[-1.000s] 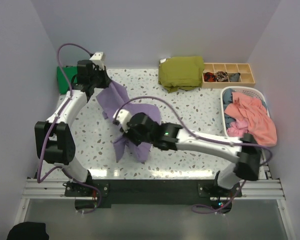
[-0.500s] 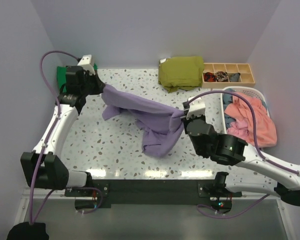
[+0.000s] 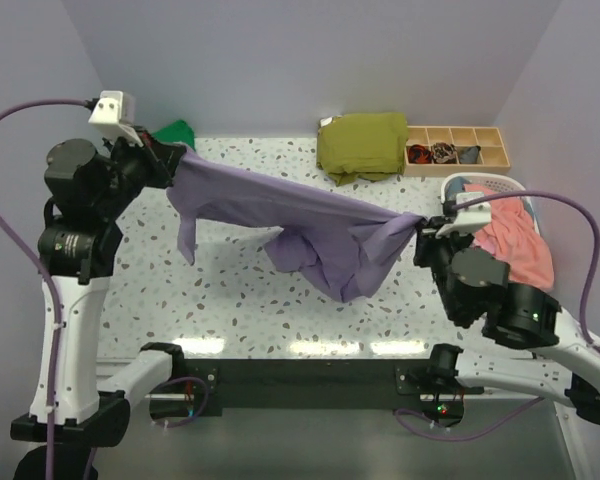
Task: Fold and stack the t-shirts
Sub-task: Flatten out the tshirt
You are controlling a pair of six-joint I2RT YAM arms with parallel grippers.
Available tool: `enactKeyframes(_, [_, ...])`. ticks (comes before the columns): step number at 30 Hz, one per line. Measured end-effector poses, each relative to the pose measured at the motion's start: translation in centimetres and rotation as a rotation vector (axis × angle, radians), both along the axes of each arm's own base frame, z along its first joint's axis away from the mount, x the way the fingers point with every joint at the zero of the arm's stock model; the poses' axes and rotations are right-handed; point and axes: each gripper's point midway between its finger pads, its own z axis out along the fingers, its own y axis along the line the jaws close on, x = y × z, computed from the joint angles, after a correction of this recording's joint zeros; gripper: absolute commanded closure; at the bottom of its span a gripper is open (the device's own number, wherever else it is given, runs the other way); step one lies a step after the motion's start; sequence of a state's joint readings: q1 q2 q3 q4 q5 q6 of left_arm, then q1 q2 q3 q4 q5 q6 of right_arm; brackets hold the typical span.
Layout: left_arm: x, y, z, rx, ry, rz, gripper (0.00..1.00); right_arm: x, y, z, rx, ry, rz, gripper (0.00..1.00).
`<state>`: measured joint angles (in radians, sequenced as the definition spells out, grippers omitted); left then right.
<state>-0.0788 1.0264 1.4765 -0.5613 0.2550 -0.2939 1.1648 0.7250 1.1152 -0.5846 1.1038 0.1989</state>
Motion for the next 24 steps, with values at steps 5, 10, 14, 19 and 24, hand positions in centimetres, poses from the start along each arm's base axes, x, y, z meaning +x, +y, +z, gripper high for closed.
enactKeyframes(5, [-4.6, -1.0, 4.7, -0.012, -0.089, -0.084, 1.00, -1.9, -0.8, 3.4, 0.144, -0.063, 0.159, 1.00])
enactKeyframes(10, [-9.3, -1.1, 6.0, -0.019, -0.109, -0.113, 1.00, -4.7, -2.9, 9.3, 0.328, -0.167, 0.309, 1.00])
enactKeyframes(14, [-12.5, -1.1, 7.7, -0.041, -0.146, -0.121, 1.00, -5.7, -3.6, 12.2, 0.378, -0.214, 0.362, 1.00])
enactKeyframes(19, [-13.0, -0.7, 7.3, -0.067, -0.160, -0.092, 1.00, -4.3, -2.1, 12.2, 0.280, -0.205, 0.321, 1.00])
enactKeyframes(24, [-7.3, -0.7, -2.3, -0.098, 0.034, -0.041, 1.00, -0.7, 2.0, 8.4, 0.076, -0.136, 0.201, 1.00])
